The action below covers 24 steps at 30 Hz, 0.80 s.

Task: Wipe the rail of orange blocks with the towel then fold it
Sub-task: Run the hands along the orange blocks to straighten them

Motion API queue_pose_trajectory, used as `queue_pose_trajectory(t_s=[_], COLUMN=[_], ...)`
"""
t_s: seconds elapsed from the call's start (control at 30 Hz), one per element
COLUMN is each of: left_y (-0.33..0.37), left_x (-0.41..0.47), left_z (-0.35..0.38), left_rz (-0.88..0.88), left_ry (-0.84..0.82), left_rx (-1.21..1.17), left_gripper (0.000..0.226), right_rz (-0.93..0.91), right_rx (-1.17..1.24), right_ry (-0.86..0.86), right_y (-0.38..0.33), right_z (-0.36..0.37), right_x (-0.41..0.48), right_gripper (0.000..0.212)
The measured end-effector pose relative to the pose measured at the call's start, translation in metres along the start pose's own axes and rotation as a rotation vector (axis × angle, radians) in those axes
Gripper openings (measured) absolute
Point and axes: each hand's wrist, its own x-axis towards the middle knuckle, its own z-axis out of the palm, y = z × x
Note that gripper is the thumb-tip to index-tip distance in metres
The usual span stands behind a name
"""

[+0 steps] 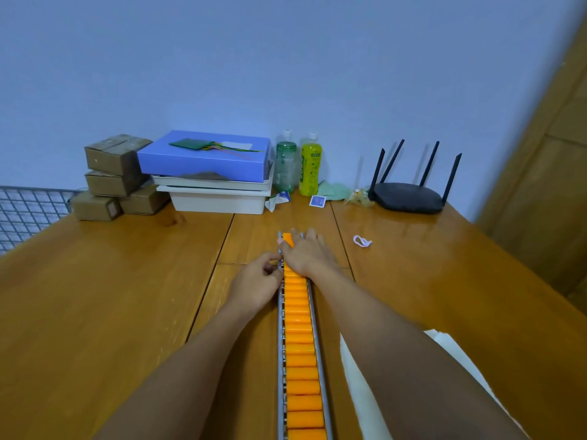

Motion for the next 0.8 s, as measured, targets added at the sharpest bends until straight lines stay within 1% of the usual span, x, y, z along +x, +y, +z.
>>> queue_pose_trajectory(t_s=[0.2, 0.37, 0.67, 0.8], left_y=[-0.003, -0.005, -0.005, -0.003], left_x=[0.001, 0.003, 0.002, 0.000], left_z=[0.001, 0.002, 0.001, 0.000], left_rz=[0.013, 0.006, 0.000, 0.002], left_ry=[0.009, 0.027, 0.026, 0.040], left_rx=[0.007, -0.014, -0.029, -0.041], left_gripper=[0.032, 0.032, 0.030, 0.029], right_rz=[0.008, -0.002, -0.018, -0.044], right_rx=[0.032, -0.004, 0.015, -0.055], right_ry=[-0.018, -0.020, 0.028, 0.100], right_y=[0.001, 0.011, 0.017, 0.018], right_z=[-0.002, -0.002, -0.004, 0.000], right_x=[-0.001, -0.007, -0.022, -0.038], right_gripper=[0.070, 0.067, 0.063, 0.057])
